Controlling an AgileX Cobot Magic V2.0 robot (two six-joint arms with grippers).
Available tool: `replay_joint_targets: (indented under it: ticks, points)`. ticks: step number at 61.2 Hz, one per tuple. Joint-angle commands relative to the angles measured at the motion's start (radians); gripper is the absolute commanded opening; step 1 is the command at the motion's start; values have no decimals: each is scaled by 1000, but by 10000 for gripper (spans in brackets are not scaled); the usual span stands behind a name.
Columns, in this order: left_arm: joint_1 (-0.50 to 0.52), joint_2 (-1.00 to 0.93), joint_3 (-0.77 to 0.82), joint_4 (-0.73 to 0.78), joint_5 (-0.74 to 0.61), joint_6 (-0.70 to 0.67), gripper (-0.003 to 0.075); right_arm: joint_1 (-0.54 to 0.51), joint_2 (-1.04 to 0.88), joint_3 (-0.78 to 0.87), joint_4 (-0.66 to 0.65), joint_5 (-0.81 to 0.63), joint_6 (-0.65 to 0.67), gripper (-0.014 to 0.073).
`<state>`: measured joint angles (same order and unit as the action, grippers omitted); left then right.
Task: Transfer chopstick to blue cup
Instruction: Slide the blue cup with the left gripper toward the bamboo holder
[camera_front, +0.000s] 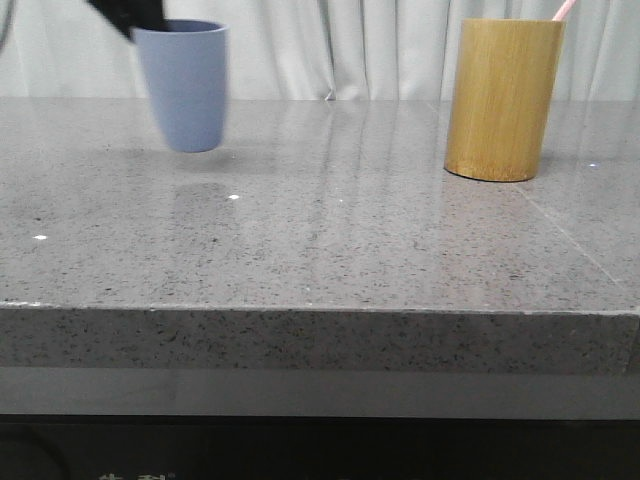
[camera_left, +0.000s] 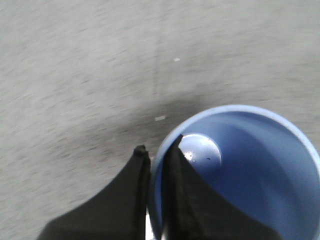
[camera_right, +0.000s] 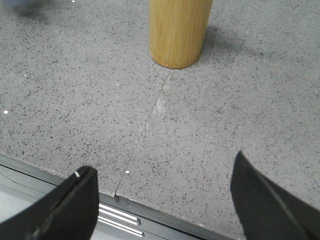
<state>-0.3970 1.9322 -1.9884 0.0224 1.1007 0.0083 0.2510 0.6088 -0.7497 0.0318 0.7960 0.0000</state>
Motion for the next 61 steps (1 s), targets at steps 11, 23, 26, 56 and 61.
replay_joint_targets:
  ticks: [11, 23, 26, 56, 61]
  points:
    - [-164, -32, -39, -13, -135, 21, -19, 0, 7, -34, 1, -38, -13, 559]
    - [-177, 1, -59, -15, -123, 21, -19, 0, 7, -34, 1, -37, -13, 559]
    - [-168, 21, -90, -15, -79, 21, -19, 0, 7, -34, 1, -37, -13, 559]
    - [-152, 54, -162, -22, 5, 21, -19, 0, 7, -34, 1, -34, -13, 559]
    - [-152, 54, -162, -22, 16, 21, -18, 0, 7, -34, 1, -35, -13, 559]
